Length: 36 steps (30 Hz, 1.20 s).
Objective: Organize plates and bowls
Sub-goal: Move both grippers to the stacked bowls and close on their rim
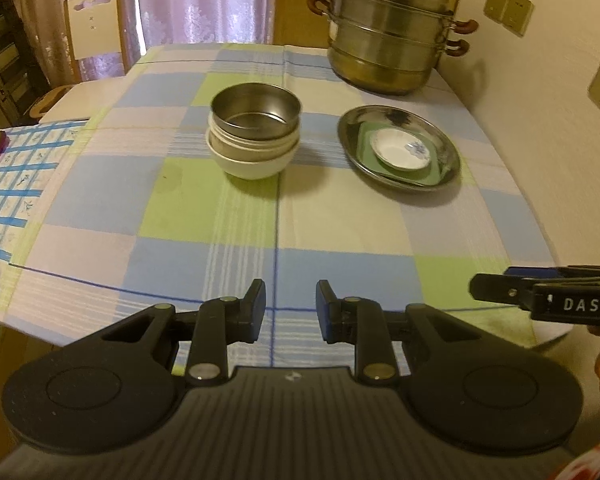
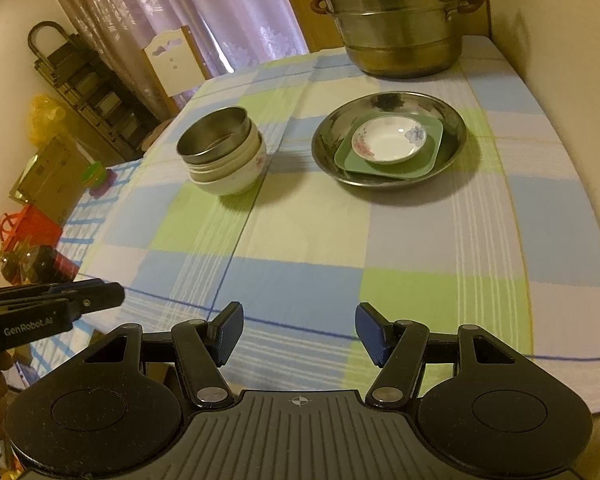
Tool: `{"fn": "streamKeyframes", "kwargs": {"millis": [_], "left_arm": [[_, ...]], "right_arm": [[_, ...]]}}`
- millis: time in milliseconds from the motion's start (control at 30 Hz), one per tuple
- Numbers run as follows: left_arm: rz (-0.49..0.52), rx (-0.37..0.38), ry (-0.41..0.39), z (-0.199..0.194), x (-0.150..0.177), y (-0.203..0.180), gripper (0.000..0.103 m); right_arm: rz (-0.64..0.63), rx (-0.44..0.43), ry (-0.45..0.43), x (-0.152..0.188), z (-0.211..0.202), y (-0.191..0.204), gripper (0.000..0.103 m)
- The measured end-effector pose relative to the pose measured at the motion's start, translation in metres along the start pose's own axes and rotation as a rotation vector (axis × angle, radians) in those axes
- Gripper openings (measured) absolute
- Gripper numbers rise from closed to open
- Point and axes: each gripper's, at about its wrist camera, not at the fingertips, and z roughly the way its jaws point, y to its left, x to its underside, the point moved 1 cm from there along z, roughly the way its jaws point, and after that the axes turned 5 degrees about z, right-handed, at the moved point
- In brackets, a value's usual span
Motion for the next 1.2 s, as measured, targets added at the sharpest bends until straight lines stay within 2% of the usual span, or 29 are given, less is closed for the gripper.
{"fn": "streamKeyframes", "kwargs": {"millis": [500,1033,1100,1167,1200], "left_arm": [[-0.001,-0.045,-0.021,0.054,-0.062,0.062,0.024],[0.027,-0.011,-0.038,0.123,-0.145,0.104,0.024],[0.032,-0.011,-0.03,0.131,-0.151,0.106,0.024],[0.04,-0.007,-0.024,0.139,-0.156,0.108,0.024],[0.043,-0.007,-0.021,0.143,-0.159,0.109,0.024]], "right_arm": [[0.024,0.014,-0.027,-0.059,0.058,0.015,0.062],[0.063,-0.075,-0.119,-0.134,0.135,0.051,0.061],[0.059,-0.081,-0.135,-0.14,0.143,0.054,0.057],[0.059,-0.088,-0.141,-0.145,0.151,0.056,0.042],[0.062,-0.091,-0.145,-0.148,0.155,0.057,0.04]]}}
